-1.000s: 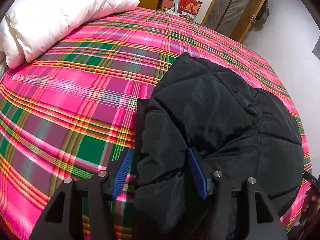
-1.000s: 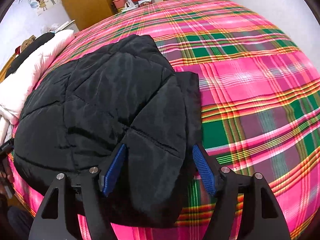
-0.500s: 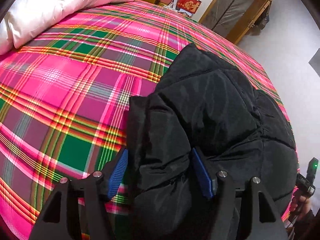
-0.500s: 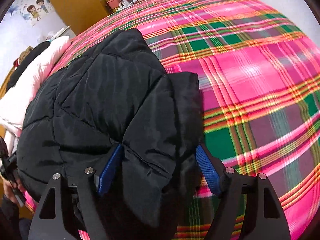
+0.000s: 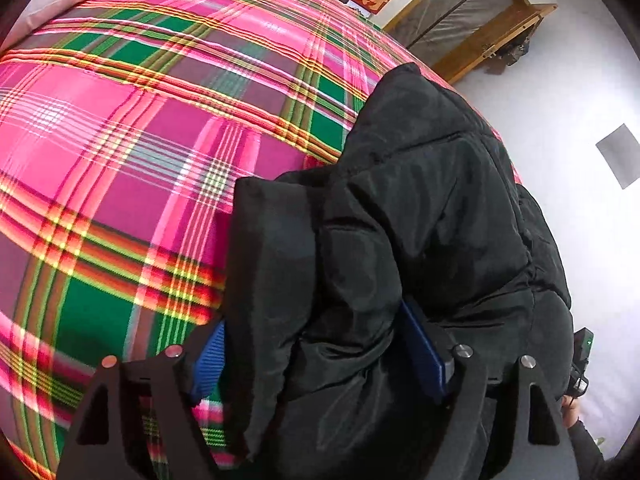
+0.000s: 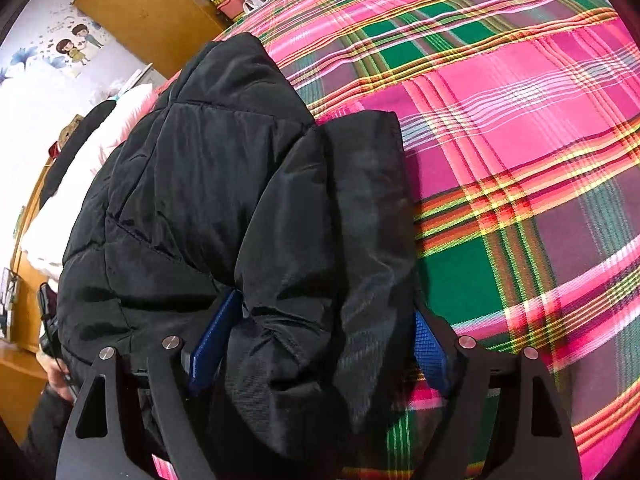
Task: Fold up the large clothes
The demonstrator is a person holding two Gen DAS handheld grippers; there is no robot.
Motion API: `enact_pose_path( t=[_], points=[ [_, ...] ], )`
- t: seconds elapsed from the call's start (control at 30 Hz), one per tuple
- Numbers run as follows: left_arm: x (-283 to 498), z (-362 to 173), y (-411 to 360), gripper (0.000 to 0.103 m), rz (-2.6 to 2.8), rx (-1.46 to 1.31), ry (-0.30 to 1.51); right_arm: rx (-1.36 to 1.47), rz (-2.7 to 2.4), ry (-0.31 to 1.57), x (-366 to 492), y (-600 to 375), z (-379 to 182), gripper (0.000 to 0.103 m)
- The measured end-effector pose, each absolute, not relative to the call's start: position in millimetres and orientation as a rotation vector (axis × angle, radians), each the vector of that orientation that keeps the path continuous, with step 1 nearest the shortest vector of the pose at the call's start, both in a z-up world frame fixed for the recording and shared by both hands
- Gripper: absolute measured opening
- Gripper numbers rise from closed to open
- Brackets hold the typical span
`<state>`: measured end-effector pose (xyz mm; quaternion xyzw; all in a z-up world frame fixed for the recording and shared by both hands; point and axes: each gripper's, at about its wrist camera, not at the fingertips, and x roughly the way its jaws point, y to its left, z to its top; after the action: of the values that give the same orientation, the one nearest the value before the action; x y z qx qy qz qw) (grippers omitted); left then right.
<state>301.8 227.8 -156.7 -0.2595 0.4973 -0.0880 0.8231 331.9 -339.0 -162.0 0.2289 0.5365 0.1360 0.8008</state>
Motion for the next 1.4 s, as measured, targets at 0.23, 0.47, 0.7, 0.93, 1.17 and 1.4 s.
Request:
enact_pose_path(
  t=[0.23, 0.47, 0.7, 0.93, 1.17, 1.4],
  points=[
    [290.3, -156.3, 224.2, 0.079, -0.211, -0.562, 1.052, 0.488, 0.347, 1.161, 326.7, -342.9, -158.1, 0.064],
    [307.2, -159.5, 226.3, 0.079, -0.229, -0.578, 1.062, 0.574, 0.376, 1.174, 350.0, -342.5, -174.1, 0.066],
    [299.3, -152.1, 215.0, 0.062, -0.212, -0.535, 1.047, 0.608, 0.399, 1.178, 358.6, -341.1, -174.6, 0.053],
    [290.3, -122.9, 188.6, 0.031, -0.123, -0.377, 1.026, 0.543, 0.367, 1.151, 351.4, -331.0, -148.1, 0.028],
    [266.6, -71.9, 183.4, 0.024, -0.112, -0.367, 0.957, 0.506, 0.384, 1.073, 328.2, -335.7, -99.4, 0.021],
    [235.7, -28.6, 178.3, 0.023, -0.149, -0.380, 0.895, 0.502, 0.405, 1.021, 300.5, -342.2, -67.8, 0.021]
  ],
)
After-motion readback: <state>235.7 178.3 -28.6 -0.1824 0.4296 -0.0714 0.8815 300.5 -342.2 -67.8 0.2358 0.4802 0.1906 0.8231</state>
